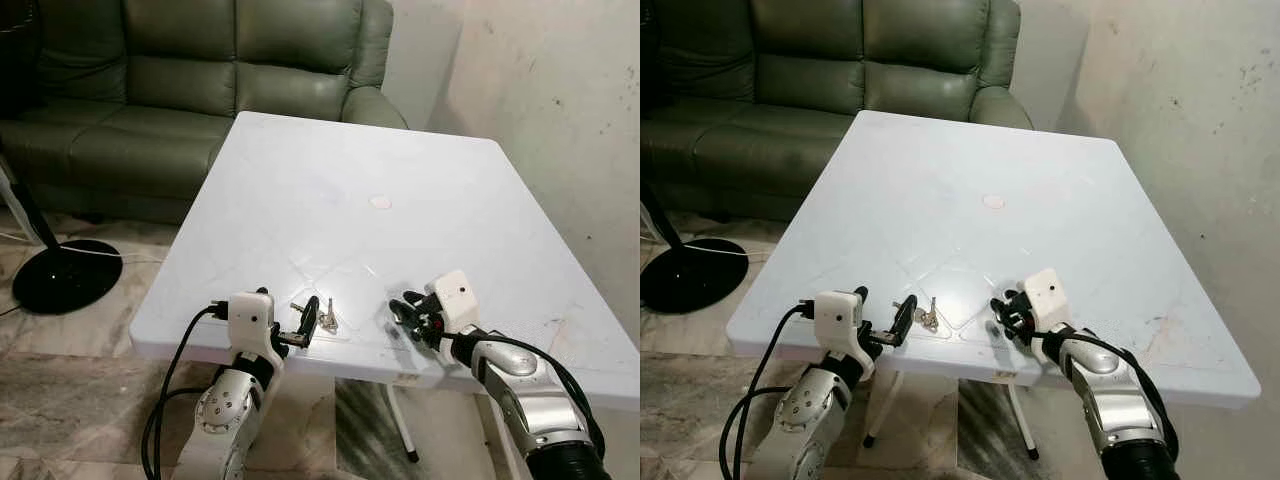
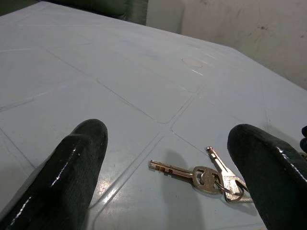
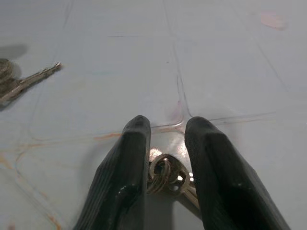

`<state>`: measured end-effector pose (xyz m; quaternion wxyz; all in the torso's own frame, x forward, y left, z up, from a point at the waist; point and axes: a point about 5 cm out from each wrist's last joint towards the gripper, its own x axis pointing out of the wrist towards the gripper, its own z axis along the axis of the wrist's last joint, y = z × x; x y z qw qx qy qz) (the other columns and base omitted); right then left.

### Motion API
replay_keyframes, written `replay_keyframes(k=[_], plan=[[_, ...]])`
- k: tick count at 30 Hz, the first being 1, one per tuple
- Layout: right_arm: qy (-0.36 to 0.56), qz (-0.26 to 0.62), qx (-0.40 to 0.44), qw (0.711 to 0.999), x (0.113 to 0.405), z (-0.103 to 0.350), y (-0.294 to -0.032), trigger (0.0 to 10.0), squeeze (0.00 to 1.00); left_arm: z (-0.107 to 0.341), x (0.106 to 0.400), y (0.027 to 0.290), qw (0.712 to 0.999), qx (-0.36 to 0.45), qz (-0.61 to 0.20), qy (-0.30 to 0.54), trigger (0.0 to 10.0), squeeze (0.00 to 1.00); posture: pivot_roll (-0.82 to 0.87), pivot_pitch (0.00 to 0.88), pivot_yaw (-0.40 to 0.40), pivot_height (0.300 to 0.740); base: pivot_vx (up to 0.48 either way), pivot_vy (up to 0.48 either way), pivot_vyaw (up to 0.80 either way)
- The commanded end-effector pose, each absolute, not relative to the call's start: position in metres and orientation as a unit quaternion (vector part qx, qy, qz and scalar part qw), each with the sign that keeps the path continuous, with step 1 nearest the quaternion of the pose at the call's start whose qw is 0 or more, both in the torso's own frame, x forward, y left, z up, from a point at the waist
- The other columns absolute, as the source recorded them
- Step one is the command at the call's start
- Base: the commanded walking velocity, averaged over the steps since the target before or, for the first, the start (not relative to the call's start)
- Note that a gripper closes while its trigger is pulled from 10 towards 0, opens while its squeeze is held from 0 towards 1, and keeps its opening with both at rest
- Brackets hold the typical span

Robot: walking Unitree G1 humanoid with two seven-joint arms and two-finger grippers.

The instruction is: Hang keys on a hook

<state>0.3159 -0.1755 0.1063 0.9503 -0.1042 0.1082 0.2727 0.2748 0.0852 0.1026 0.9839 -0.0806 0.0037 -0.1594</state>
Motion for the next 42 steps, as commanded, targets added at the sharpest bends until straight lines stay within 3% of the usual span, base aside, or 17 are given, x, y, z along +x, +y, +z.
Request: replay_keyframes(k=[1,13,14,17,18,36,40,41,42], plan=[[0.124,0.277,-0.118,0.946,0.312,0.101,-0.182,10.0,0.0,0.107,0.274,0.076,0.981,-0.099,-0.164,0.001,10.0,0.0,0.02,0.085,-0.107,0.74,0.0,0.0,0.0],[0.141,0.316,-0.127,0.93,0.303,0.096,-0.187,10.0,0.0,0.107,0.274,0.076,0.981,-0.099,-0.166,-0.001,10.0,0.0,0.02,0.086,-0.103,0.74,0.0,0.0,0.0],[0.139,0.32,-0.119,0.93,0.302,0.096,-0.186,3.3,0.0,0.107,0.273,0.076,0.981,-0.099,-0.166,-0.001,10.0,0.0,0.02,0.087,-0.103,0.74,0.0,0.0,0.0],[0.135,0.323,-0.118,0.929,0.302,0.097,-0.186,2.5,0.0,0.107,0.273,0.076,0.981,-0.099,-0.166,0.0,10.0,0.0,0.02,0.087,-0.102,0.74,0.0,0.0,0.0],[0.131,0.327,-0.112,0.929,0.301,0.098,-0.185,0.0,0.0,0.107,0.273,0.076,0.981,-0.099,-0.166,0.0,10.0,0.0,0.02,0.087,-0.102,0.74,0.0,0.0,0.0],[0.121,0.314,-0.111,0.935,0.302,0.101,-0.185,0.0,0.0,0.107,0.273,0.076,0.981,-0.101,-0.165,0.001,10.0,0.0,0.02,0.085,-0.108,0.74,0.0,0.0,0.0],[0.086,0.279,-0.113,0.95,0.308,0.106,-0.186,0.0,0.0,0.107,0.273,0.075,0.981,-0.102,-0.166,0.0,10.0,0.0,0.02,0.078,-0.108,0.74,0.0,0.0,0.0],[0.065,0.259,-0.099,0.959,0.312,0.112,-0.186,0.6,0.0,0.107,0.274,0.075,0.981,-0.101,-0.166,0.0,10.0,0.0,0.02,0.076,-0.108,0.74,0.0,0.0,0.0],[0.01,0.235,-0.059,0.97,0.315,0.125,-0.185,10.0,0.0,0.108,0.275,0.075,0.981,-0.101,-0.166,-0.001,10.0,0.0,0.02,0.076,-0.108,0.74,0.0,0.0,0.0]])
